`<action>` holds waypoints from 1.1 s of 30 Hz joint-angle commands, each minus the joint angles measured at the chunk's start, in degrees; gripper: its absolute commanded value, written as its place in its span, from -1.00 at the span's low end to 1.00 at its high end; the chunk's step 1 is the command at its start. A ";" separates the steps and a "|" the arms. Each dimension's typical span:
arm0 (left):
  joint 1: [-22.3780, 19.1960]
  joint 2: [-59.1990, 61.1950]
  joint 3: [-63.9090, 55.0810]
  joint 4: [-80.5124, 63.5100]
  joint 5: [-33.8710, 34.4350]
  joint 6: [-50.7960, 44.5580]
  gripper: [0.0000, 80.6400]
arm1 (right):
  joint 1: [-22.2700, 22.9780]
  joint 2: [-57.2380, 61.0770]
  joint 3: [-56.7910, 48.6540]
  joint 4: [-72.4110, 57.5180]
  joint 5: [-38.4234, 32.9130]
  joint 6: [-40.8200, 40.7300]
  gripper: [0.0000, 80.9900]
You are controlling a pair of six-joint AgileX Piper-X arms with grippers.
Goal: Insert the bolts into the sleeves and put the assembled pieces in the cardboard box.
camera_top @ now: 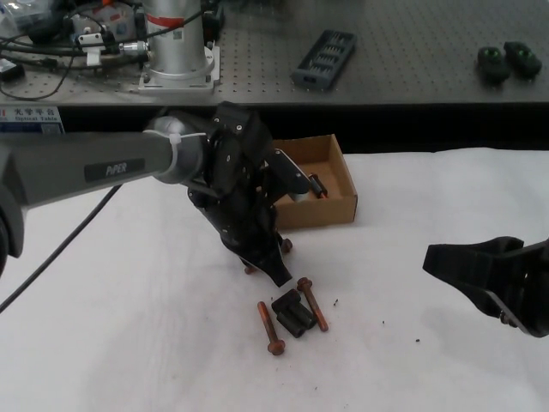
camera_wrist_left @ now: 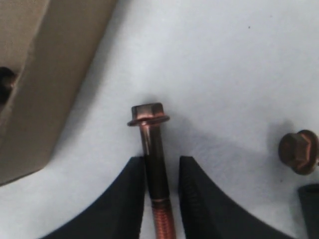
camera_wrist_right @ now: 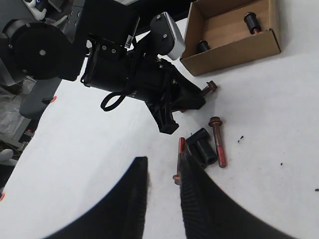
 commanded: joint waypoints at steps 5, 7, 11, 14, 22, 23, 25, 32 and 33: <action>-0.89 0.25 0.24 2.87 -2.37 0.68 -0.92 | -0.37 -0.44 -0.45 -0.04 -1.48 -0.17 -0.54; -1.02 0.25 0.24 2.87 -2.36 0.68 -0.99 | -0.37 -0.44 -0.45 -0.04 -1.91 -0.17 -0.54; -1.14 -0.33 0.24 2.87 -2.36 -0.01 -0.99 | -0.37 -0.44 -0.45 -0.04 -2.97 -0.17 -0.54; -0.92 -2.40 0.24 2.87 -2.01 -4.20 -0.99 | -0.37 -0.44 0.06 0.71 -5.37 -0.17 -0.54; 2.90 -13.63 0.36 0.16 13.42 -20.79 -0.99 | -0.37 3.66 -0.19 6.86 -7.59 -5.43 -0.54; 3.09 -15.24 0.36 -0.24 13.22 -21.20 -0.99 | -0.37 4.42 -0.48 6.86 -8.18 -5.58 -0.54; 3.26 -18.00 0.36 -0.36 13.21 -21.19 -0.99 | -0.37 6.65 -1.62 6.86 -9.79 -5.77 -0.54; 5.21 -29.97 14.27 -9.72 15.41 -28.40 -0.99 | -0.37 17.64 -11.14 16.08 -10.65 -16.59 -0.54; 5.72 -32.50 18.45 -13.58 16.09 -30.67 -0.99 | -0.37 19.46 -13.05 17.74 -10.52 -18.11 -0.54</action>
